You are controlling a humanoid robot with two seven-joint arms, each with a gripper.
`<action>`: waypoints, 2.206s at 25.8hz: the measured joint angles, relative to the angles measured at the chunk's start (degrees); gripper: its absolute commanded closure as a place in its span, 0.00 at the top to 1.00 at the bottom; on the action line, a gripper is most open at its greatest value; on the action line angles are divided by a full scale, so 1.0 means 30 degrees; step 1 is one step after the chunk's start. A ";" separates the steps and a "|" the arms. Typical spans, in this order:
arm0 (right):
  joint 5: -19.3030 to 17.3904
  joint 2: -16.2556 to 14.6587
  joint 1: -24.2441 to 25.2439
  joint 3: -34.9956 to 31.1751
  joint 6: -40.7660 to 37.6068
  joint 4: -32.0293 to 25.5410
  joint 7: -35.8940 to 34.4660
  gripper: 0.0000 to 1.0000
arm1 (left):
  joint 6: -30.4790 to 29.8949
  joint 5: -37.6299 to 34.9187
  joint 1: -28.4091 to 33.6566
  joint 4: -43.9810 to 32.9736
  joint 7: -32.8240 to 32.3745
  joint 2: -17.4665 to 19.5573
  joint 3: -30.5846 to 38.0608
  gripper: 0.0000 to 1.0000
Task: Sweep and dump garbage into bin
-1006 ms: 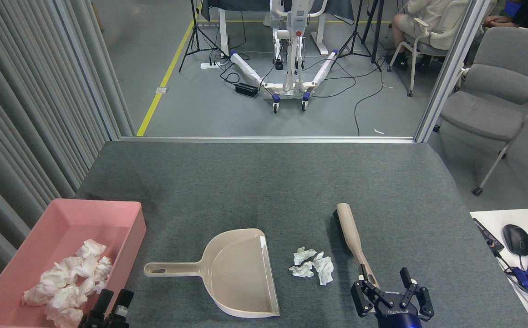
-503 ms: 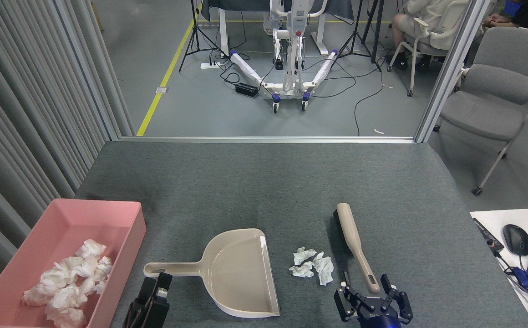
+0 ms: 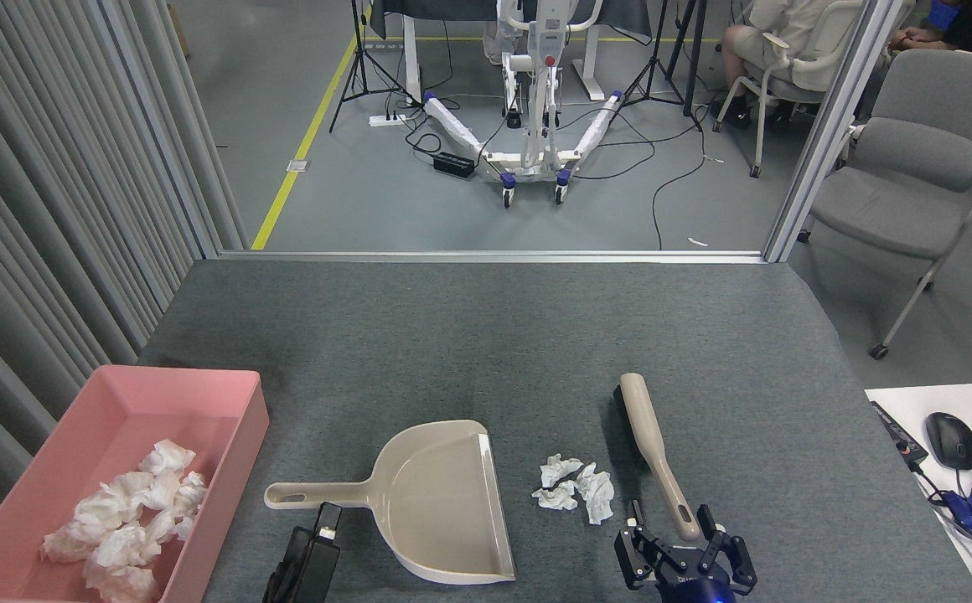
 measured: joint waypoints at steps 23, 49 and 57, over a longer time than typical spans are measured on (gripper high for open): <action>-0.0029 -0.0213 -0.0183 0.0000 0.0309 0.0346 -0.0107 0.76 | 0.0183 0.2818 -0.3150 0.5026 0.0176 -0.0308 0.0652 0.95; 0.0100 -0.0258 -0.0377 -0.0027 0.0219 0.0287 -0.0003 0.12 | 0.0078 0.2497 -0.5178 0.8077 0.3071 -0.1517 0.0636 0.71; 0.0300 -0.0267 -0.0307 -0.0023 0.0002 0.0164 0.0001 0.00 | -0.0056 0.1869 -0.5323 0.8378 0.3551 -0.1487 0.0614 0.59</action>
